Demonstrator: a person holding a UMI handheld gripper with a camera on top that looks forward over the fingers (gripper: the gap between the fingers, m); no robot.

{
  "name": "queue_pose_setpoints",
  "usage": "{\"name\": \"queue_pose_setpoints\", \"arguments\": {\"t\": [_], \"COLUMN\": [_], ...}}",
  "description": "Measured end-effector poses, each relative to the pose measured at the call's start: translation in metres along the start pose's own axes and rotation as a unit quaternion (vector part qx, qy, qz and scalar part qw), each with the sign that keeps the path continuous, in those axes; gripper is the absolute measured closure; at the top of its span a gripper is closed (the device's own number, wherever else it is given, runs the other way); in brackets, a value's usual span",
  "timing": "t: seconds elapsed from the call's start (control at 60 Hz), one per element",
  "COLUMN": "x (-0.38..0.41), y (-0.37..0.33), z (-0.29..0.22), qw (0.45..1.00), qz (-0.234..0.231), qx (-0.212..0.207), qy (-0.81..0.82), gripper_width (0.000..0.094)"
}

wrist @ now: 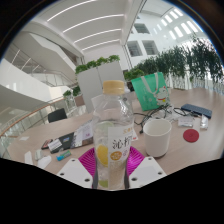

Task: Pour water

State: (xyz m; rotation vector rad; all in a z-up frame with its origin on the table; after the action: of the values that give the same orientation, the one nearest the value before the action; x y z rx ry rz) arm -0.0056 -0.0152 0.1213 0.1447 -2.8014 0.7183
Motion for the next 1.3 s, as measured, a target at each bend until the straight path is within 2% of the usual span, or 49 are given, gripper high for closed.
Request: {"name": "queue_pose_setpoints", "arguments": {"t": [0.083,0.167,0.283,0.35,0.367,0.45,0.567,0.817,0.95,1.05,1.067,1.1,1.15,1.183,1.25,1.283,1.3], "x": [-0.006,-0.009,-0.004,-0.009,-0.005,-0.008,-0.003,-0.002,0.000,0.011,0.012,0.018,0.004,-0.008,-0.039,-0.074,-0.077], "y": [0.001,0.012,0.017,0.031,0.015,0.018,0.014,0.009,0.013,0.003,-0.026,-0.020,-0.037,-0.053,-0.075,-0.081,-0.079], "z": [-0.036,-0.060,-0.077,-0.078,-0.088,-0.095,-0.107,-0.117,-0.121,-0.139,-0.134,-0.157,-0.179,-0.194,-0.246,-0.263,-0.275], "qw": [0.984,0.935,0.801,0.722,0.695,0.635,0.551,0.504,0.530,0.637,0.658,0.709,0.784,0.831,0.916,0.943,0.954], "qz": [-0.078,-0.145,-0.231,-0.283,-0.293,-0.340,-0.379,-0.390,-0.389,-0.408,-0.413,-0.397,-0.387,-0.370,-0.279,-0.239,-0.204], "qx": [0.012,0.035,0.082,0.089,0.097,0.094,0.090,0.081,0.084,0.104,0.100,0.095,0.071,0.038,-0.039,-0.086,-0.100], "qy": [0.156,0.323,0.546,0.625,0.649,0.687,0.738,0.767,0.749,0.646,0.622,0.575,0.480,0.414,0.287,0.217,0.193], "gripper_width": [0.0580,0.0581,0.0583,0.0581,0.0603,0.0582,0.0582,0.0582,0.0582,0.0581,0.0581,0.0581,0.0579,0.0580,0.0574,0.0566,0.0562]}}
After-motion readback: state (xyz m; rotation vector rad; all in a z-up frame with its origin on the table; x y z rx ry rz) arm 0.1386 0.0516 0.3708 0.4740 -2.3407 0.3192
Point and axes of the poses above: the point between the fingertips, and its own axes, seen from behind it with the camera up: x to the left, z down, y forward, the way the camera looks, the point moved 7 cm from there along -y, backward, against the way the camera looks, and after that the axes turned 11 degrees about x, right-handed, at the moved point
